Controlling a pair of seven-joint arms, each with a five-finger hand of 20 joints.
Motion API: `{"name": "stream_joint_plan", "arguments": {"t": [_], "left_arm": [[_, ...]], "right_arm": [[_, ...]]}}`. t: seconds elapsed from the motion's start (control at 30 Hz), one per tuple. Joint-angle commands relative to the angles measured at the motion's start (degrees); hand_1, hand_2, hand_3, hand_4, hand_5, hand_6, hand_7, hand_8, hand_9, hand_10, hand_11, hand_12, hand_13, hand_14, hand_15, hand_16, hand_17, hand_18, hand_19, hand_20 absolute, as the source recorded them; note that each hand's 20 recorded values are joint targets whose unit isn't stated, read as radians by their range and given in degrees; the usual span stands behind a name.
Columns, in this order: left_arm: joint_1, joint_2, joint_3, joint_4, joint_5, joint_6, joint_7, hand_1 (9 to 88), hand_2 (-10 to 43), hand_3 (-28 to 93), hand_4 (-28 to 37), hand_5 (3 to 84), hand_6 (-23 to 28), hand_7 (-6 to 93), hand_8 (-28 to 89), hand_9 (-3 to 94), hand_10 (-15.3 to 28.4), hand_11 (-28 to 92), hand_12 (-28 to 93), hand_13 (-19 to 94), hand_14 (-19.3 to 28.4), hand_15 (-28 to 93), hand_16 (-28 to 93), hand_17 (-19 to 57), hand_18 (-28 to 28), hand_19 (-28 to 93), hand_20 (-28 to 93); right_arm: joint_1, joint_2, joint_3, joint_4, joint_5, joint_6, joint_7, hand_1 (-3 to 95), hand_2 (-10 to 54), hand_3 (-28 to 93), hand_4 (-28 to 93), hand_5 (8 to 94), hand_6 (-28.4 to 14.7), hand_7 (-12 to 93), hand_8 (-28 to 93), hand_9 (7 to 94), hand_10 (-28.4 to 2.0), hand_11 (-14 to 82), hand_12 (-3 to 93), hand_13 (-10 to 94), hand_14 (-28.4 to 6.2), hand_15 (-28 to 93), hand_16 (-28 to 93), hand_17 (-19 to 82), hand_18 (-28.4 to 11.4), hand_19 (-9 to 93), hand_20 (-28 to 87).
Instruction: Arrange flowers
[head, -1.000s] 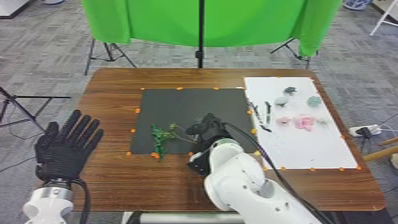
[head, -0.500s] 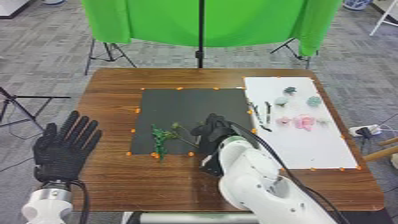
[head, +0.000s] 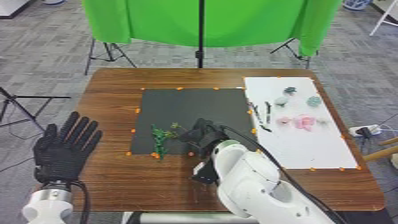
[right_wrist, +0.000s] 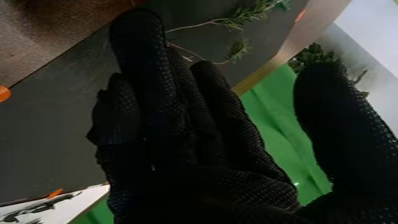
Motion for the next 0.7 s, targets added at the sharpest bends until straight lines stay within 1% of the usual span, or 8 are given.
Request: {"name": "stream_joint_plan", "arguments": {"t": [0.03,0.13,0.27,0.4,0.57,0.6,0.63,0.7], "left_arm": [[0.87,-1.1,0.37,-0.16,0.01,0.71,-0.28,24.2,12.6,77,-28.3,42.2,7.5,10.1,-8,35.0,13.4,14,12,26,13.4,24,-2,-3.7,12.2,22,15],[1.06,-1.37,0.19,-0.28,0.4,0.49,-0.25,24.2,12.6,77,-28.3,42.2,7.5,10.1,-8,35.0,13.4,14,12,26,13.5,25,-2,-3.8,12.2,22,15],[1.34,-1.37,-0.22,-0.56,0.68,0.68,0.29,24.2,12.6,77,-28.3,42.3,7.5,10.1,-8,35.0,13.4,14,12,26,13.5,25,-2,-3.8,12.2,22,15],[1.52,-1.02,-0.68,-0.72,0.58,0.75,0.85,24.2,12.6,77,-28.3,42.3,7.5,10.1,-8,35.0,13.4,14,12,26,13.5,25,-2,-3.8,12.2,22,15],[1.7,-0.87,-1.11,-0.92,0.81,0.72,1.09,24.2,12.6,77,-28.3,42.2,7.5,10.1,-8,35.0,13.4,14,12,26,13.5,25,-2,-3.7,12.2,22,15],[1.72,-0.98,-1.21,-0.93,0.83,0.46,1.11,24.2,12.6,77,-28.3,42.2,7.5,10.1,-8,35.0,13.4,14,12,26,13.4,25,-2,-3.8,12.2,22,15],[1.75,-0.95,-1.13,-1.01,0.87,0.68,1.11,24.2,12.6,77,-28.3,42.2,7.4,10.1,-8,35.0,13.4,14,12,26,13.4,25,-2,-3.8,12.2,22,15],[1.58,-0.6,-0.88,-0.89,0.5,0.61,1.26,24.2,12.6,77,-28.3,42.2,7.4,10.1,-8,35.0,13.4,14,12,26,13.3,25,-2,-3.7,12.2,22,15]], "right_arm": [[-0.74,1.25,2.43,-1.03,-2.25,1.7,-1.43,27.8,9.0,70,-17,58.6,-15.5,5,-9,64.2,-26.6,10.3,12.2,72,-19.1,49,18,37,-28.4,92,32],[-0.84,3.24,5.97,-0.84,-6.42,3.79,-1.26,28.9,7.5,71,-16,59.2,-15.0,5,-9,65.0,-25.8,10.9,12.7,72,-18.9,49,18,37,-28.4,92,33],[-0.27,8.01,10.23,1.01,-13.41,6.32,-0.85,30.8,2.5,71,-17,63.2,-13.3,6,-9,65.9,-24.8,11.8,13.6,71,-18.5,51,19,37,-28.4,92,33],[1.77,12.26,12.19,4.84,-18.04,3.61,0.19,29.3,-2.8,67,-17,66.6,-12.7,9,-8,65.8,-24.6,12.0,14.2,70,-18.4,52,19,37,-28.4,93,34],[7.26,15.88,9.17,11.29,-20.34,4.33,0.46,30.0,-4.9,65,-17,68.4,-11.4,13,-7,68.8,-23.7,16.0,16.6,70,-18.0,56,20,37,-28.4,93,37],[8.58,16.2,8.24,12.52,-20.12,4.13,0.4,30.3,-5.3,66,-17,68.5,-11.3,13,-8,69.8,-23.5,17.3,17.1,70,-17.6,57,21,37,-28.4,93,38],[9.76,16.58,7.09,13.79,-20.33,3.94,0.31,30.8,-6.1,66,-18,68.9,-10.9,13,-8,70.5,-23.2,18.6,17.6,70,-17.5,59,21,37,-28.4,93,39],[13.22,16.04,4.31,17.4,-20.36,3.01,0.3,31.9,-6.9,67,-18,69.5,-10.4,14,-8,72.3,-22.3,21.2,18.8,71,-16.9,62,22,38,-28.4,93,41]]}}
